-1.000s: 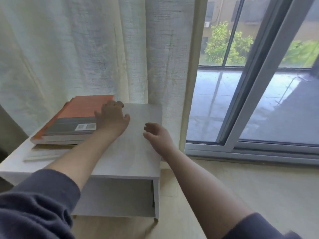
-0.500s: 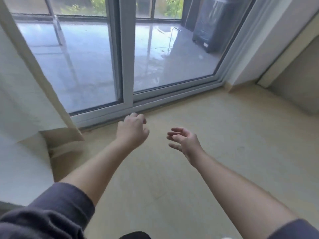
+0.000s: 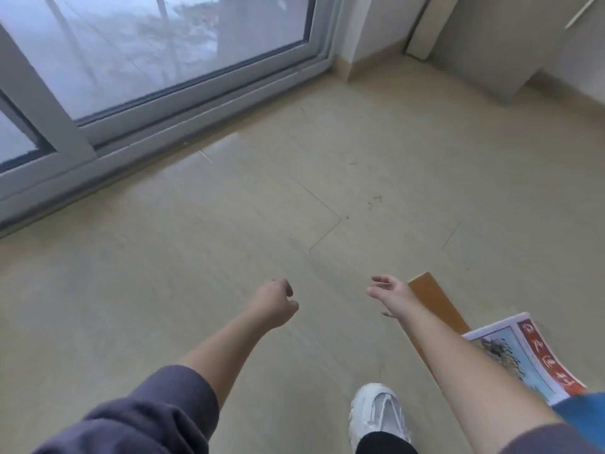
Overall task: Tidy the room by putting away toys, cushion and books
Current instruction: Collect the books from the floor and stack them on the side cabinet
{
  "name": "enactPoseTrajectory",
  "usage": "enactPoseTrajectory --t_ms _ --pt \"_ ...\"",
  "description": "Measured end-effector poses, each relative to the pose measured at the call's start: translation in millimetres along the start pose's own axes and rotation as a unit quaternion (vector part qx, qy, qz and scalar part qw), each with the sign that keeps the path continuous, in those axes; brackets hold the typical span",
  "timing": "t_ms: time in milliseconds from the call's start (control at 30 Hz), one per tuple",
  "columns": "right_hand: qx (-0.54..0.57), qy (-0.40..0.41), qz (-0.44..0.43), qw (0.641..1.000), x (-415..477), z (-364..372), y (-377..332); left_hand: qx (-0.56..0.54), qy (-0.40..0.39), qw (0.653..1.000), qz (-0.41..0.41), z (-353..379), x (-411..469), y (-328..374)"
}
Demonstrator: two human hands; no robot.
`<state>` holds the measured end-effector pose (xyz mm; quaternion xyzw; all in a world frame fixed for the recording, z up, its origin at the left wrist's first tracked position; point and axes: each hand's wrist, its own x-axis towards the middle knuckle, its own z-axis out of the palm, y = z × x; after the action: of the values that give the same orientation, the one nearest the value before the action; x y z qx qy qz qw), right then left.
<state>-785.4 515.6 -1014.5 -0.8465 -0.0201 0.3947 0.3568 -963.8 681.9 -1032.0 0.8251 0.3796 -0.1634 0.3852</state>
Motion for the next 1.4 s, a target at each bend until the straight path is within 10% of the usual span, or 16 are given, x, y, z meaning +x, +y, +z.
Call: enactPoseTrajectory --t_ms 433,1000,1300,1400 --pt "-0.196 0.222 0.188 0.936 78 -94 150 -0.064 -0.12 0.99 -0.024 147 49 72" --pt "-0.211 0.257 0.257 0.907 95 -132 181 -0.119 -0.162 0.98 -0.001 209 63 132" --pt "-0.241 0.297 0.133 0.914 57 -115 199 -0.488 -0.22 0.824 -0.188 228 74 156" --pt "-0.21 0.299 0.092 0.926 45 -110 190 -0.321 -0.14 0.926 -0.142 227 75 157"
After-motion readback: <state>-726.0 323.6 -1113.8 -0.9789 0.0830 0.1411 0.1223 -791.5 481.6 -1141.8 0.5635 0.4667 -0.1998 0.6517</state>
